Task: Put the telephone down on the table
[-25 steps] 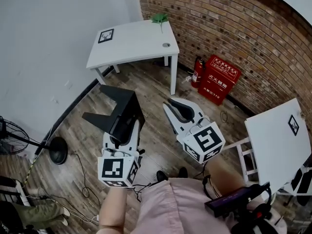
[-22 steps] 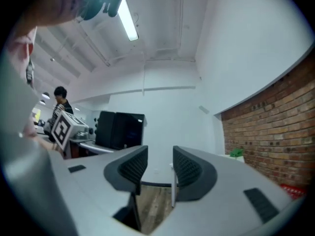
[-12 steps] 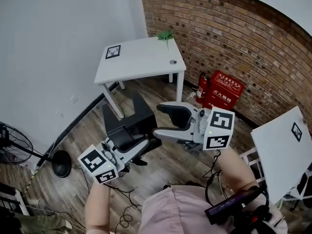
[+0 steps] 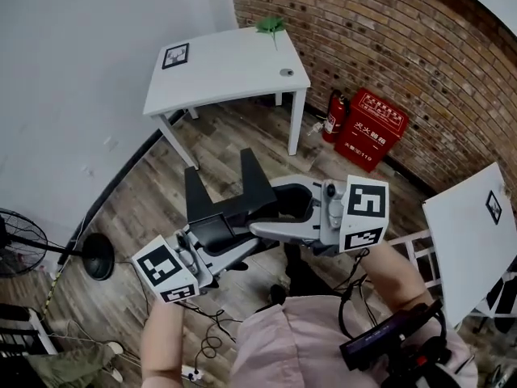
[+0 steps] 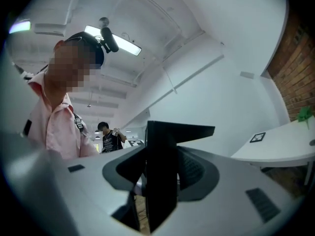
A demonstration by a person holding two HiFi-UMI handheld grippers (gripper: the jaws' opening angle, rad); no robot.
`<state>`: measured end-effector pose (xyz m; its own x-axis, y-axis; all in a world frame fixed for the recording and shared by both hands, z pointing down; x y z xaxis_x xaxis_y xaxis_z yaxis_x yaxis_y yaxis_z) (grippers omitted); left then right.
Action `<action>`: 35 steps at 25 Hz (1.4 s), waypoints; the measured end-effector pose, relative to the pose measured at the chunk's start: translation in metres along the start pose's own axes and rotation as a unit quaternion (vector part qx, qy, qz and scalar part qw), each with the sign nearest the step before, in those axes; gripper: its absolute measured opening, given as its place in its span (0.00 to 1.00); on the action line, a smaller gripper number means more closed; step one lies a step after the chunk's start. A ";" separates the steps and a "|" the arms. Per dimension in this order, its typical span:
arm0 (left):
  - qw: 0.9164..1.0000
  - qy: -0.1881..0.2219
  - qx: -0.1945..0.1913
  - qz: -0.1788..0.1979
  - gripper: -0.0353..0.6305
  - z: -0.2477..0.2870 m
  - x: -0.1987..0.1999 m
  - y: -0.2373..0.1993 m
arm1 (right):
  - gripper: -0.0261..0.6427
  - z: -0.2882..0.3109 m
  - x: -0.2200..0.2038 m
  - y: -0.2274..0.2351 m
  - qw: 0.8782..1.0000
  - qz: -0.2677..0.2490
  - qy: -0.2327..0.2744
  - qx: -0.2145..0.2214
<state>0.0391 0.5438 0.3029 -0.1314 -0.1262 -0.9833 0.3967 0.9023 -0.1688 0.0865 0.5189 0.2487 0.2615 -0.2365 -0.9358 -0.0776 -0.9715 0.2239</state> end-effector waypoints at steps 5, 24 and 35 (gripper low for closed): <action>1.000 -0.009 0.000 -0.025 0.29 0.018 -0.012 -0.041 | 0.32 -0.007 -0.006 0.049 1.000 0.018 0.006 -0.005; 0.998 -0.014 0.008 -0.054 0.30 0.129 0.018 -0.200 | 0.31 -0.039 0.060 0.232 0.999 0.030 0.024 -0.009; 0.998 -0.007 0.020 -0.053 0.30 0.135 0.020 -0.260 | 0.31 -0.024 0.061 0.292 0.999 0.030 0.020 0.003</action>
<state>0.0565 0.2513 0.3180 -0.1611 -0.2258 -0.9608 0.4176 0.8665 -0.2737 0.1025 0.2205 0.2630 0.2950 -0.2946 -0.9090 -0.1000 -0.9556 0.2773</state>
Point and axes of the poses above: the fingertips, and each gripper's own axes: z forward along the fingers, y to its right, x out of its top, the point moved 3 cm from there along -z, backward along the fingers, and after that the axes turned 9 degrees about y, right-handed, at the moved point
